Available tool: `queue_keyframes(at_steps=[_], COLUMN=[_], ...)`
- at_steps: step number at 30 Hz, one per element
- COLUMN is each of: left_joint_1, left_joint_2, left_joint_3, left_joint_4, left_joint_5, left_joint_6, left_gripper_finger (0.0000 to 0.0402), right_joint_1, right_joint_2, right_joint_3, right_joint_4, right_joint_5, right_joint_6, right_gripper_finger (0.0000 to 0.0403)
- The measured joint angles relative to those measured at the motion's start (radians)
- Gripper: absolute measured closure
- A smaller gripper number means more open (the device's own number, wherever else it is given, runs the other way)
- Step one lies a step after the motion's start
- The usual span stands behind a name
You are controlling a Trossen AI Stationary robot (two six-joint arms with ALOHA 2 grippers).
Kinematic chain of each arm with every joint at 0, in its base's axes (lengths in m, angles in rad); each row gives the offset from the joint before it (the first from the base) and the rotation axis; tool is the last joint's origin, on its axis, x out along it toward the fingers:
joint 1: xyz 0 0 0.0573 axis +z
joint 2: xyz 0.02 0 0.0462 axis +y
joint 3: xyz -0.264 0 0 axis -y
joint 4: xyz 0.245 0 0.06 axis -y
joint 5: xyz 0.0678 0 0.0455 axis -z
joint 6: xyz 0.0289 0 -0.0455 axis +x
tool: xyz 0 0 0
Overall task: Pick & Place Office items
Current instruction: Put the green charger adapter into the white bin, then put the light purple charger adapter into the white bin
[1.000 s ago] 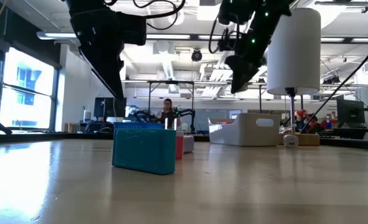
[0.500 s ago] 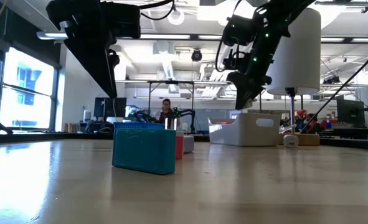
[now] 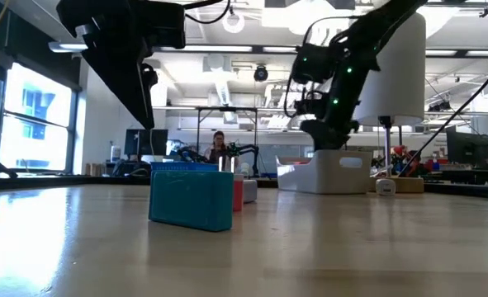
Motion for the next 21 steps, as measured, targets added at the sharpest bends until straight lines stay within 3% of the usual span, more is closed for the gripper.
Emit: queue_keyframes(at_steps=[6, 21], left_joint_1=[0.001, 0.001], left_joint_2=[0.000, 0.000], left_joint_3=[0.000, 0.000], left_joint_4=[0.003, 0.001], left_joint_5=[-0.006, -0.005], left_joint_6=[-0.003, -0.003], left_gripper_finger=[0.0200, 0.0200], right_joint_1=[-0.018, -0.027], right_joint_2=[0.035, 0.042], right_joint_3=[0.002, 0.002], right_joint_4=[0.021, 0.025], right_joint_5=[-0.018, -0.052], right_joint_6=[-0.001, 0.007], right_gripper_finger=[0.0278, 0.0205])
